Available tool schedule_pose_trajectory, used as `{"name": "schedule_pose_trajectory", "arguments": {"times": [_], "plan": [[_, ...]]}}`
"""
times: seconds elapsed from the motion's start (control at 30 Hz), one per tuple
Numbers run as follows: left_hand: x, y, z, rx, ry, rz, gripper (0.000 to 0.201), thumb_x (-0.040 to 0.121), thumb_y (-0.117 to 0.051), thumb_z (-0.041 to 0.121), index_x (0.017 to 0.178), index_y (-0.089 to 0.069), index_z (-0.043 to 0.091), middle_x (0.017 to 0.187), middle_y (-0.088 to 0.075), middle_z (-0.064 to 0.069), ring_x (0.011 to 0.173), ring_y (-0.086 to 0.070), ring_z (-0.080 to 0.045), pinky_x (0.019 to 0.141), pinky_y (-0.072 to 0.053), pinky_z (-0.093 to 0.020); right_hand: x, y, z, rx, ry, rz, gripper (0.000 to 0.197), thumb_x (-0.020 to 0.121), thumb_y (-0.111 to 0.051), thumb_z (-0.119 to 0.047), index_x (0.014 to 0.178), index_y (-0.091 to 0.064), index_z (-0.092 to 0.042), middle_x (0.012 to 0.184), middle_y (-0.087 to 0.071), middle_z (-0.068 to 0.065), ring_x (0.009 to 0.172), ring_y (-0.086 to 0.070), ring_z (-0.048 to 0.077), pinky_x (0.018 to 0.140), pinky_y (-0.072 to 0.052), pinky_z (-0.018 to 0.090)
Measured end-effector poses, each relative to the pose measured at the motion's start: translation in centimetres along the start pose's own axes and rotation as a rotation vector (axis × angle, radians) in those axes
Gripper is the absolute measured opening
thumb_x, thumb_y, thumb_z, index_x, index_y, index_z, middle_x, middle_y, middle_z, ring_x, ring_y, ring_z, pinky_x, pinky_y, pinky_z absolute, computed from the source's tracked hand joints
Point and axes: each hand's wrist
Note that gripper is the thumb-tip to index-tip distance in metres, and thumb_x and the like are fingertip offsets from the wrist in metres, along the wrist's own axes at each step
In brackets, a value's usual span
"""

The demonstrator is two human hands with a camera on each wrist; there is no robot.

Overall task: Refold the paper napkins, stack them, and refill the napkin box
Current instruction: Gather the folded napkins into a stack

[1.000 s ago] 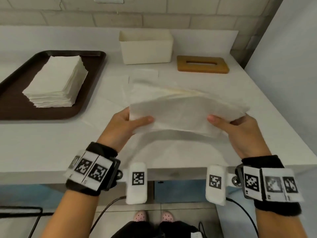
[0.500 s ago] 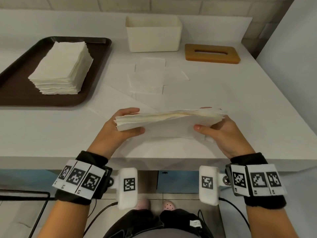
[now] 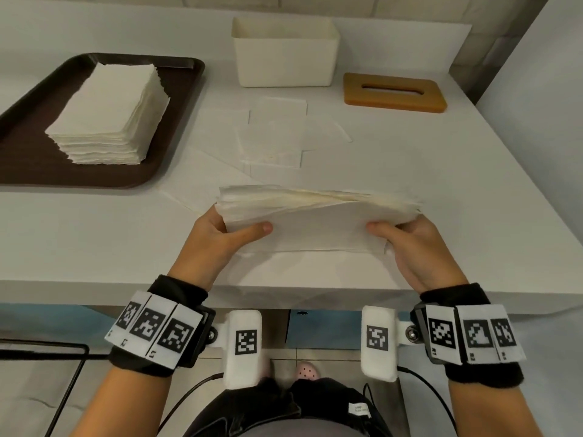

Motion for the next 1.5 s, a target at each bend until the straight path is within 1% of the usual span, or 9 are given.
{"name": "schedule_pose_trajectory", "arguments": {"times": [0.13, 0.43, 0.6, 0.77, 0.9, 1.17, 1.27, 1.37, 1.5], "plan": [[0.5, -0.6, 0.8, 0.009, -0.042, 0.064, 0.026, 0.076, -0.07, 0.003, 0.096, -0.068, 0.02, 0.09, -0.075, 0.009, 0.097, -0.068, -0.012, 0.085, -0.051, -0.022, 0.3, -0.7, -0.6, 0.024, 0.027, 0.005, 0.026, 0.087, -0.054, 0.001, 0.093, -0.057, -0.023, 0.096, -0.063, -0.005, 0.093, -0.059, 0.009, 0.09, -0.044, 0.025], [1.2, 0.3, 0.1, 0.016, -0.02, -0.046, 0.057, 0.053, -0.084, 0.012, 0.105, -0.064, 0.019, 0.1, -0.073, 0.006, 0.103, -0.066, -0.016, 0.085, -0.053, -0.024, 0.5, -0.1, -0.4, -0.06, 0.039, 0.007, 0.034, 0.084, -0.054, 0.005, 0.092, -0.054, -0.028, 0.094, -0.061, -0.005, 0.092, -0.058, 0.011, 0.083, -0.044, 0.023], [2.0, -0.5, 1.0, -0.021, -0.025, 0.019, 0.031, 0.075, -0.07, 0.001, 0.1, -0.066, 0.018, 0.097, -0.072, 0.005, 0.103, -0.065, -0.016, 0.09, -0.049, -0.028, 0.9, -0.9, -1.2, 0.022, 0.033, 0.062, 0.029, 0.087, -0.049, 0.002, 0.087, -0.056, -0.026, 0.091, -0.062, -0.008, 0.089, -0.058, 0.008, 0.084, -0.044, 0.024], [2.5, -0.4, 1.6, -0.025, -0.088, -0.053, 0.041, 0.058, -0.076, 0.009, 0.095, -0.063, 0.025, 0.09, -0.071, 0.012, 0.093, -0.066, -0.006, 0.08, -0.051, -0.017, 1.2, -0.3, -1.6, 0.097, 0.068, 0.072, 0.03, 0.085, -0.049, 0.008, 0.086, -0.052, -0.022, 0.087, -0.059, -0.004, 0.084, -0.057, 0.008, 0.078, -0.045, 0.02], [2.2, -0.5, 0.6, 0.002, -0.039, -0.055, 0.049, 0.055, -0.079, 0.019, 0.1, -0.063, 0.027, 0.105, -0.069, 0.002, 0.105, -0.064, -0.015, 0.089, -0.051, -0.027, 1.2, -0.4, -0.6, -0.02, 0.024, 0.073, 0.033, 0.081, -0.051, 0.01, 0.095, -0.05, -0.02, 0.091, -0.057, -0.005, 0.087, -0.055, 0.007, 0.077, -0.042, 0.02], [1.9, -1.3, 1.4, 0.067, -0.073, -0.045, 0.03, 0.069, -0.074, 0.001, 0.074, -0.066, 0.029, 0.076, -0.067, 0.018, 0.079, -0.062, 0.0, 0.068, -0.048, -0.011, 1.6, -1.1, -1.0, 0.027, 0.038, 0.08, 0.027, 0.081, -0.053, 0.01, 0.083, -0.059, -0.016, 0.084, -0.061, -0.002, 0.085, -0.057, 0.01, 0.077, -0.043, 0.019], [1.8, -0.6, 1.8, 0.09, -0.045, -0.071, 0.034, 0.056, -0.084, 0.016, 0.08, -0.071, 0.035, 0.086, -0.07, 0.017, 0.089, -0.065, -0.002, 0.076, -0.051, -0.015, 1.9, -0.7, -1.1, 0.043, 0.041, 0.083, 0.032, 0.08, -0.051, 0.012, 0.082, -0.057, -0.019, 0.084, -0.06, -0.002, 0.085, -0.057, 0.012, 0.079, -0.045, 0.022], [1.9, -0.3, 1.4, 0.173, 0.076, -0.068, 0.053, 0.06, -0.084, 0.016, 0.111, -0.067, 0.017, 0.108, -0.071, 0.001, 0.105, -0.066, -0.017, 0.092, -0.052, -0.03, 2.2, -0.5, -0.7, -0.067, -0.007, 0.053, 0.032, 0.079, -0.053, 0.011, 0.089, -0.056, -0.02, 0.087, -0.061, -0.002, 0.09, -0.057, 0.016, 0.077, -0.045, 0.023], [2.0, -1.0, 1.7, 0.289, 0.095, -0.036, 0.045, 0.065, -0.081, 0.015, 0.108, -0.068, 0.015, 0.11, -0.07, -0.006, 0.105, -0.064, -0.021, 0.097, -0.049, -0.039, 2.5, -0.9, -1.0, -0.095, -0.025, 0.062, 0.028, 0.081, -0.057, 0.005, 0.102, -0.06, -0.012, 0.09, -0.062, -0.002, 0.096, -0.057, 0.018, 0.082, -0.045, 0.022]]}}
Point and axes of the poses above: each hand's wrist, its own x-axis towards the middle knuckle, its own y-axis out of the back of the hand, z = x × y
